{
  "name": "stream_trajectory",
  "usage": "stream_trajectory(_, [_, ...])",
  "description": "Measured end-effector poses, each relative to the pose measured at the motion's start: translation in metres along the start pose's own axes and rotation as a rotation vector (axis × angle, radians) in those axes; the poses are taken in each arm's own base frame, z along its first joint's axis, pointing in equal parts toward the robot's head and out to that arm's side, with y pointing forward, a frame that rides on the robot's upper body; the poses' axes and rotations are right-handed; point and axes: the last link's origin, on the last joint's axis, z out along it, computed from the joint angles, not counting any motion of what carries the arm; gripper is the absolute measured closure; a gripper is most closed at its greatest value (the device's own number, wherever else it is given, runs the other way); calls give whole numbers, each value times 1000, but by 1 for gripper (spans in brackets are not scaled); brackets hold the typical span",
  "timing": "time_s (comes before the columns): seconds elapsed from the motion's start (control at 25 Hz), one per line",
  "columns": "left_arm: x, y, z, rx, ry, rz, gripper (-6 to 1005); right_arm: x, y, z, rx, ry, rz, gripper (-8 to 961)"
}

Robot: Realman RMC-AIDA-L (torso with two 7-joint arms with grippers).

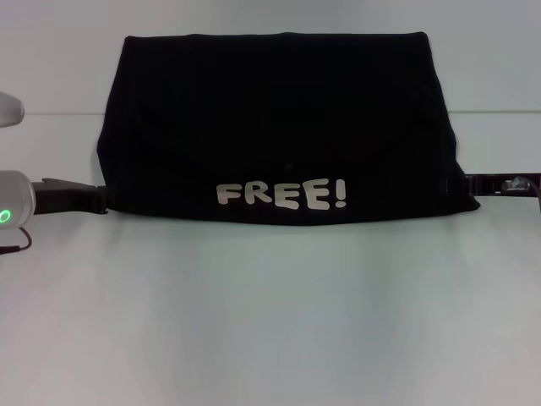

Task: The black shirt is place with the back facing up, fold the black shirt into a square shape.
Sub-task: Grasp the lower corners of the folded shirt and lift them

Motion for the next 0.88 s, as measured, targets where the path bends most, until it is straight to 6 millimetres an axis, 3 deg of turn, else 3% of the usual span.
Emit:
stream_trajectory(0.36, [2, 0, 1, 4, 5, 5, 999, 6, 10, 2, -46, 43, -29, 387])
stream_trajectory(0.6, [3, -1, 0, 6, 6, 9, 998, 7, 4, -2, -45, 41, -22, 509])
stream_trajectory(0.88, [2, -3, -1, 18, 11, 5, 998, 3, 3, -5, -51, 27, -44, 788])
